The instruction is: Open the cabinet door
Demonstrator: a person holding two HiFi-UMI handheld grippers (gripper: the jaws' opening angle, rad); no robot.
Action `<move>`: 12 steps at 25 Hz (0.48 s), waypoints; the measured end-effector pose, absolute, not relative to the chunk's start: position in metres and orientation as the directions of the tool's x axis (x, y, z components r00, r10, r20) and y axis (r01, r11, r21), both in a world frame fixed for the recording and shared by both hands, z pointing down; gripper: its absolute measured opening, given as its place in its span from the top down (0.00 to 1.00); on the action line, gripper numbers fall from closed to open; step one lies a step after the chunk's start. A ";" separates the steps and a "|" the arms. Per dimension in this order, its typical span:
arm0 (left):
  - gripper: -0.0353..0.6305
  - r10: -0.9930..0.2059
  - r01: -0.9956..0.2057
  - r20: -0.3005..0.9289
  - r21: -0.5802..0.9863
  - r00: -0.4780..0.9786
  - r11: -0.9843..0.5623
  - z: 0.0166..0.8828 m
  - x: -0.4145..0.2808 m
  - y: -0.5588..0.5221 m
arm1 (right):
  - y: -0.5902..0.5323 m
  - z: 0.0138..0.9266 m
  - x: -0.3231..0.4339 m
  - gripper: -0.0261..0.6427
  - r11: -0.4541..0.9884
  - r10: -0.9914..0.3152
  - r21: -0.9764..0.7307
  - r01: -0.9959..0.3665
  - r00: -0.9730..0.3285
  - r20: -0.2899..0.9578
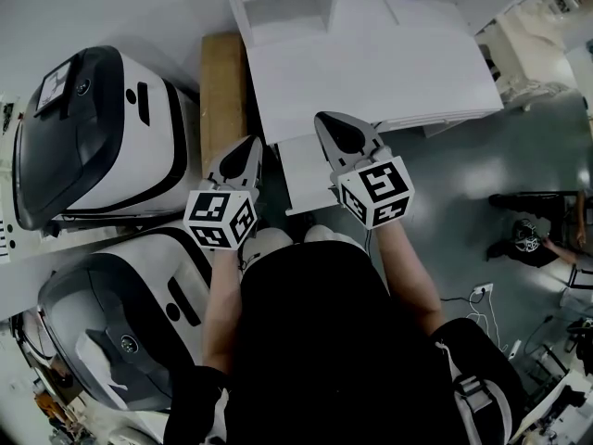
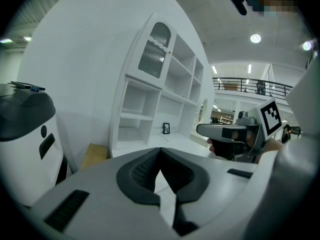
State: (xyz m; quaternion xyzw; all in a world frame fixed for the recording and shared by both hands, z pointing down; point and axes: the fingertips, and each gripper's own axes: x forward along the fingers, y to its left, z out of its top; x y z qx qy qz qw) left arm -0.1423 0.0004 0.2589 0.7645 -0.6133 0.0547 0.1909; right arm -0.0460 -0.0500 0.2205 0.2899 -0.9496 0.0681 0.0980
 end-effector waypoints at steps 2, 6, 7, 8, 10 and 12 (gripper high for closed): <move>0.91 -0.916 -0.959 0.318 0.222 0.244 -0.178 0.259 -0.141 0.000 | -0.051 0.222 -0.046 0.94 0.822 -0.538 -0.072 -0.565 -0.811 0.229; 0.91 -0.915 -0.958 0.320 0.222 0.246 -0.180 0.260 -0.141 0.000 | -0.051 0.225 -0.046 0.94 0.822 -0.536 -0.072 -0.566 -0.810 0.238; 0.91 -0.915 -0.958 0.319 0.224 0.247 -0.181 0.259 -0.141 0.000 | -0.052 0.226 -0.045 0.94 0.821 -0.537 -0.071 -0.566 -0.809 0.240; 0.91 -0.915 -0.957 0.319 0.224 0.248 -0.182 0.259 -0.141 0.000 | -0.052 0.226 -0.045 0.94 0.821 -0.538 -0.069 -0.567 -0.808 0.241; 0.91 -0.914 -0.957 0.320 0.223 0.250 -0.184 0.259 -0.141 0.000 | -0.052 0.227 -0.044 0.94 0.819 -0.540 -0.065 -0.569 -0.805 0.244; 0.91 -0.913 -0.957 0.321 0.223 0.251 -0.185 0.259 -0.140 -0.001 | -0.053 0.227 -0.043 0.94 0.819 -0.543 -0.054 -0.571 -0.802 0.247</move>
